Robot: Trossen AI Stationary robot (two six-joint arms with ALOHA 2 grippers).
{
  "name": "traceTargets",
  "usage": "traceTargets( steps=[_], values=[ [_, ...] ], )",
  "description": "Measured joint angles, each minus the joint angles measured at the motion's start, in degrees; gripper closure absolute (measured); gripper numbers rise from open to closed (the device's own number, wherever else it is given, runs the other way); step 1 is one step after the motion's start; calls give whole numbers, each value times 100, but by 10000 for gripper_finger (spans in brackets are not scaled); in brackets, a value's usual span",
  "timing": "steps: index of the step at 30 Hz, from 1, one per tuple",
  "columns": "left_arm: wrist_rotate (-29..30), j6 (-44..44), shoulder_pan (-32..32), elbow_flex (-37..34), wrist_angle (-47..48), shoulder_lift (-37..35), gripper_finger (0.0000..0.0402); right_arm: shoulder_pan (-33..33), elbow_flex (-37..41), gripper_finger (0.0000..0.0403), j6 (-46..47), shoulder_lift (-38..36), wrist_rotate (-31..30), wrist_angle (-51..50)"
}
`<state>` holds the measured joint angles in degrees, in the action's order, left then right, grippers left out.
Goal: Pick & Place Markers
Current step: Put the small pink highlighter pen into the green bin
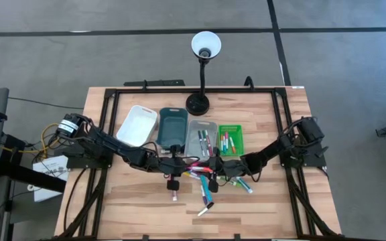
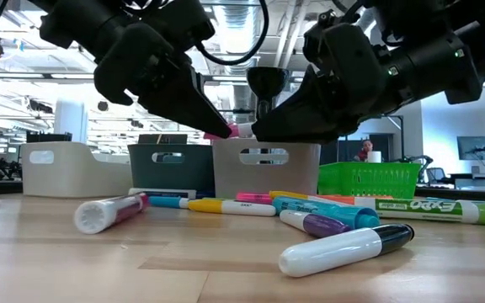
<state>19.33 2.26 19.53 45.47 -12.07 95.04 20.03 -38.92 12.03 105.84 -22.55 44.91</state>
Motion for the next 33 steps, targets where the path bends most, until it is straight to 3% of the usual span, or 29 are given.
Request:
traceTargets(
  steps=[9, 18, 33],
  values=[
    [-2, 0, 0, 0, -1, 0, 356, 0, 0, 313, -2, 0, 15, 46],
    [-19, 4, 0, -22, 2, 0, 355, 0, 0, 378, -52, 0, 31, 56],
    [17, 0, 0, -24, -133, 0, 327, 0, 0, 379, -46, 0, 22, 80]
  ],
)
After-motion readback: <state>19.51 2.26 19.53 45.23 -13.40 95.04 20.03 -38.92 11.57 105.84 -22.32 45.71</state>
